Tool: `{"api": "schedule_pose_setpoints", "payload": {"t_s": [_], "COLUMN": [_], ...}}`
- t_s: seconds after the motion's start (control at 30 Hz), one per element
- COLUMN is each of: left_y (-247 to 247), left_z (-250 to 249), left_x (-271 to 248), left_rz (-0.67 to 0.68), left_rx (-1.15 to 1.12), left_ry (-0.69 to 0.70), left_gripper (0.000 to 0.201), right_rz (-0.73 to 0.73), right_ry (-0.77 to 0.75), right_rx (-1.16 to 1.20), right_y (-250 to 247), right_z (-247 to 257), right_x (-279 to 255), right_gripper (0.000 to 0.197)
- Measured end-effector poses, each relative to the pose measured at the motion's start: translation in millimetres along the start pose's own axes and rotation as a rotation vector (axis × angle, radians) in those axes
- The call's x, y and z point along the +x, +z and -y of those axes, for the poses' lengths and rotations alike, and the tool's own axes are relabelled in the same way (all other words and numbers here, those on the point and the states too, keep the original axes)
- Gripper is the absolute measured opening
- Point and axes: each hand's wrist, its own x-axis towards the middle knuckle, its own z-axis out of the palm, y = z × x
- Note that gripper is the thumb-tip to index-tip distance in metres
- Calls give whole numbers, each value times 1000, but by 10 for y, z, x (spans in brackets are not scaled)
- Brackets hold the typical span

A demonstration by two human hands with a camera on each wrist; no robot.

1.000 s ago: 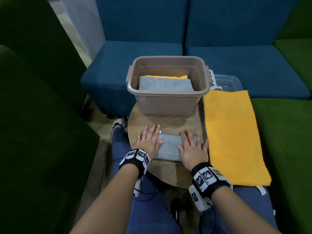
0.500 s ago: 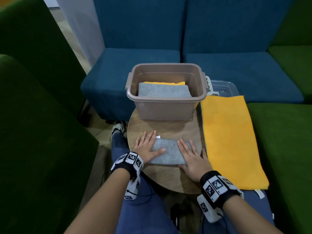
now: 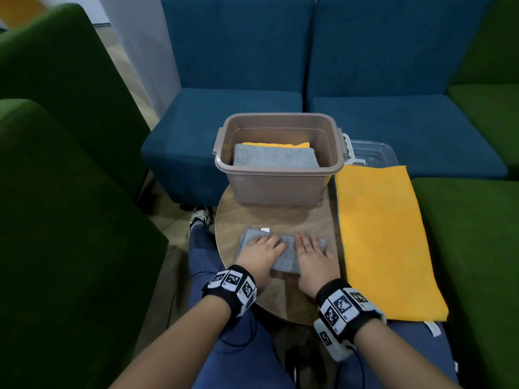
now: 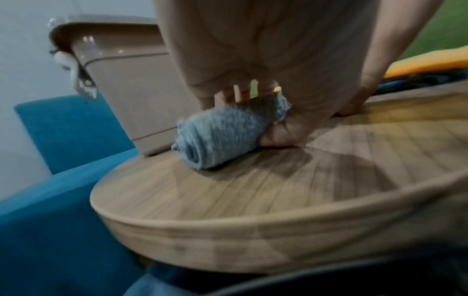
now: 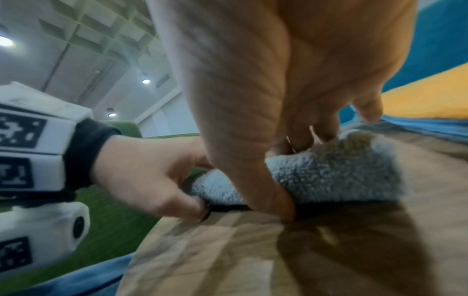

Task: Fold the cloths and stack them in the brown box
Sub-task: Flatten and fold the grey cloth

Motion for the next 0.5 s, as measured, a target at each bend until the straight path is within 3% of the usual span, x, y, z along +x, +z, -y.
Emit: {"api": "schedule_pose_setpoints", "payload": {"t_s": [0.07,0.23,0.37,0.4,0.5], "left_y": [-19,-225,-666,-776,-980], "left_z": [7,304,555,591,683], "left_x": [20,7,5,8,95], "left_rz": [-61,-176,-363,-434,-708], "left_rx": [-135,-559,-1220,-1342,-1358], "left_ry": [-66,-303,-317,-321,-374], "left_gripper": [58,31,4,5,16], "right_rz": [-55,-207,-364,-410,-598], "right_ry": [-16,-10,-118,-135,-96], "right_rx": [31,279,892,1027,1265], "right_y": [-36,-363,-673,-764,-1038], "right_z": [-15,-322,-576,-611,-642], "right_x": [12,-32,-72,-61,14], "right_gripper": [86,26,16,13,14]}}
